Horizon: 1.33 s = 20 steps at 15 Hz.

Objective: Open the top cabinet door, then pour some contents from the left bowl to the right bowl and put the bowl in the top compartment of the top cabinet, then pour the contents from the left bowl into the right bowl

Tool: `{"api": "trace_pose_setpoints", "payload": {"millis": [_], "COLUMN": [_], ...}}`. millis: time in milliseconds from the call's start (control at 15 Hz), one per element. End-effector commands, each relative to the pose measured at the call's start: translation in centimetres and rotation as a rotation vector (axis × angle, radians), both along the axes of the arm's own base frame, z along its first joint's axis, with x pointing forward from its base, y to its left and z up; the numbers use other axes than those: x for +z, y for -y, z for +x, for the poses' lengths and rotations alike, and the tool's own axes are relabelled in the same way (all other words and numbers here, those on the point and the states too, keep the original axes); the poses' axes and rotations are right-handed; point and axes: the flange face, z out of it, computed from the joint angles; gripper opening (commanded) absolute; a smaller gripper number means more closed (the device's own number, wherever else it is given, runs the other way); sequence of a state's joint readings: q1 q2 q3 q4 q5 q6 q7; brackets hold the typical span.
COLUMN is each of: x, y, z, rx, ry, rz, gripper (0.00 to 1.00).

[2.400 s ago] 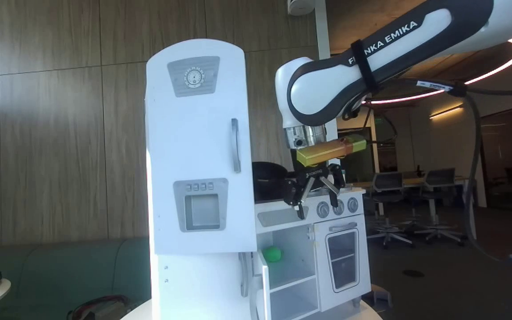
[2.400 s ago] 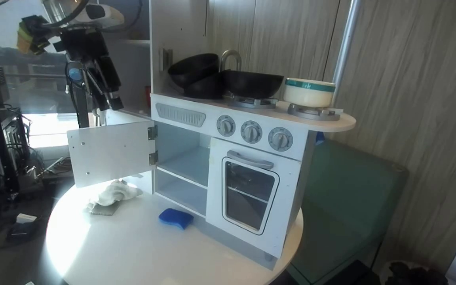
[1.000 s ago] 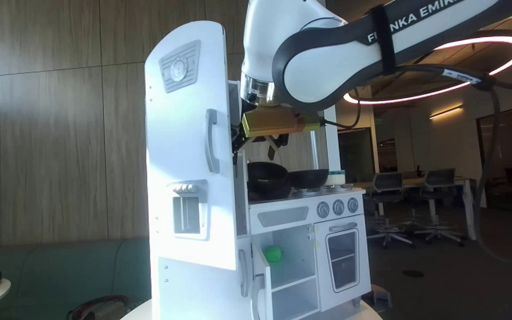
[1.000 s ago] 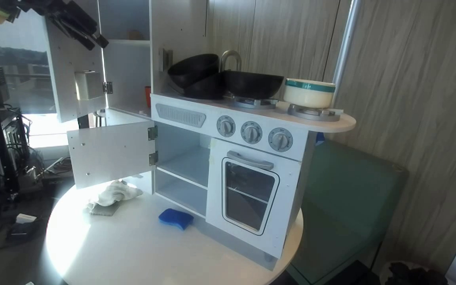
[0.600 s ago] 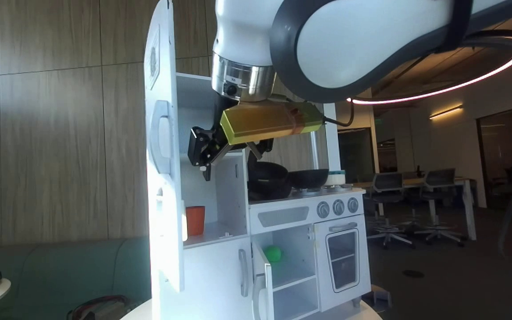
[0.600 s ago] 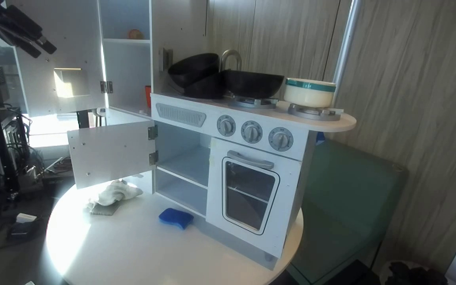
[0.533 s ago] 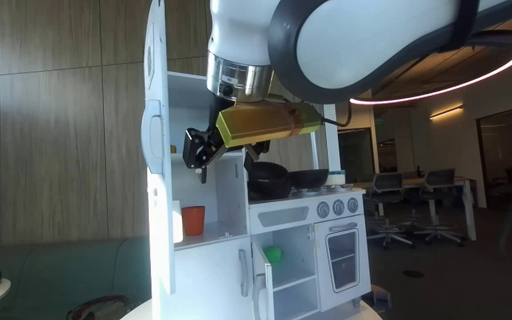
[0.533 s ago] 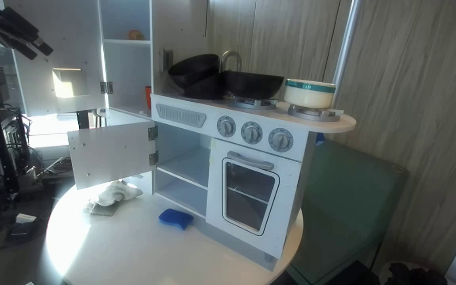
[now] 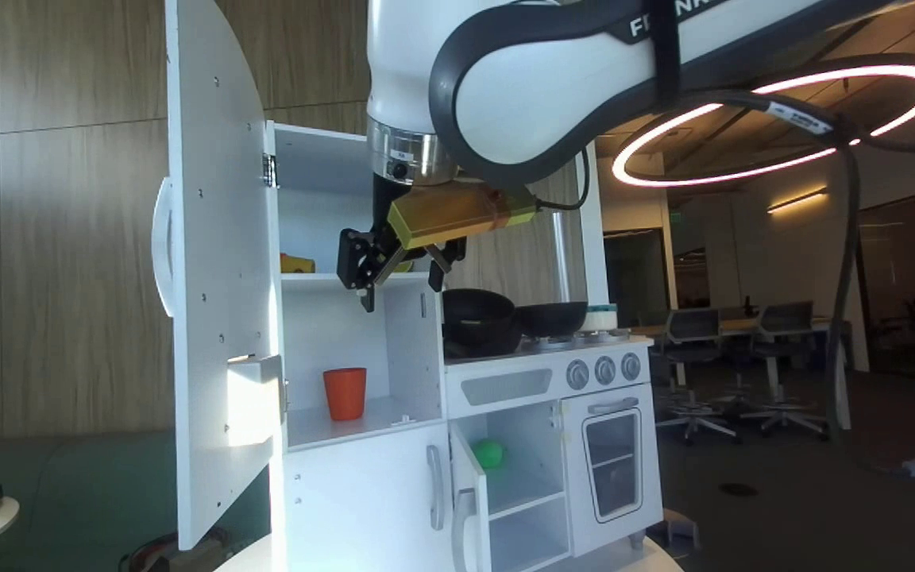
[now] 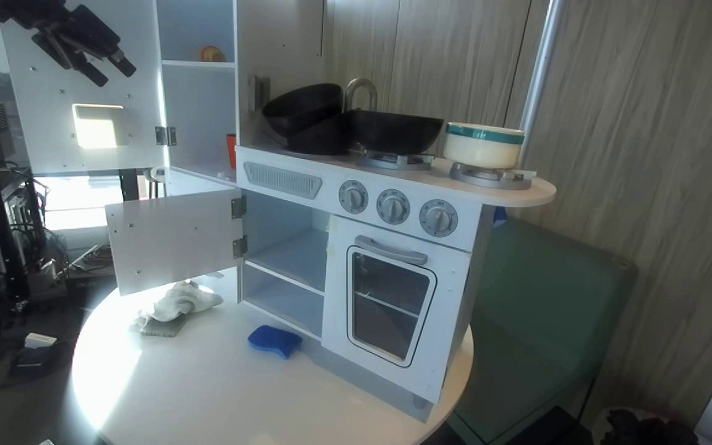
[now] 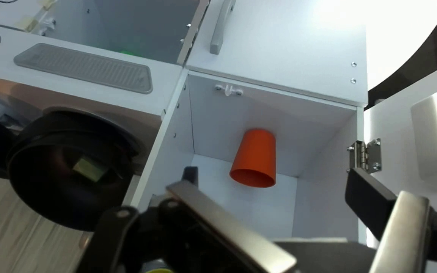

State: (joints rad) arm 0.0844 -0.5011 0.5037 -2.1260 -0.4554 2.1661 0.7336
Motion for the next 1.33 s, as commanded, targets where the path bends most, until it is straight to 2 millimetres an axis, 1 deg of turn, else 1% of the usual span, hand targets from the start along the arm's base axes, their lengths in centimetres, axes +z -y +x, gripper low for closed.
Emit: {"api": "trace_pose_setpoints", "payload": {"millis": [0, 67, 200, 400, 600, 733, 800, 867, 1133, 1200, 1267], "x": [3.8, 4.8, 5.9, 7.2, 7.4, 6.7, 6.3, 6.2, 5.8, 5.7, 5.6], "y": [3.6, 4.7, 6.3, 9.1, 11.9, 13.4, 12.3, 12.6, 12.3, 12.2, 12.5], "z": [2.7, 2.7, 2.5, 2.3, 2.1, 2.0, 2.3, 2.4, 2.4, 2.9, 3.2], "rx": [-0.018, -0.018, -0.025, -0.113, -0.207, -0.236, -0.227, -0.235, -0.23, -0.225, -0.253], "ry": [-0.011, -0.04, -0.086, -0.154, -0.201, -0.241, -0.217, -0.224, -0.23, -0.236, -0.243], "rz": [0.009, 0.036, 0.076, 0.103, 0.089, 0.084, 0.083, 0.082, 0.076, 0.096, 0.097], "gripper": [1.0, 1.0, 1.0, 1.0, 1.0, 1.0, 1.0, 1.0, 1.0, 1.0, 1.0]}}
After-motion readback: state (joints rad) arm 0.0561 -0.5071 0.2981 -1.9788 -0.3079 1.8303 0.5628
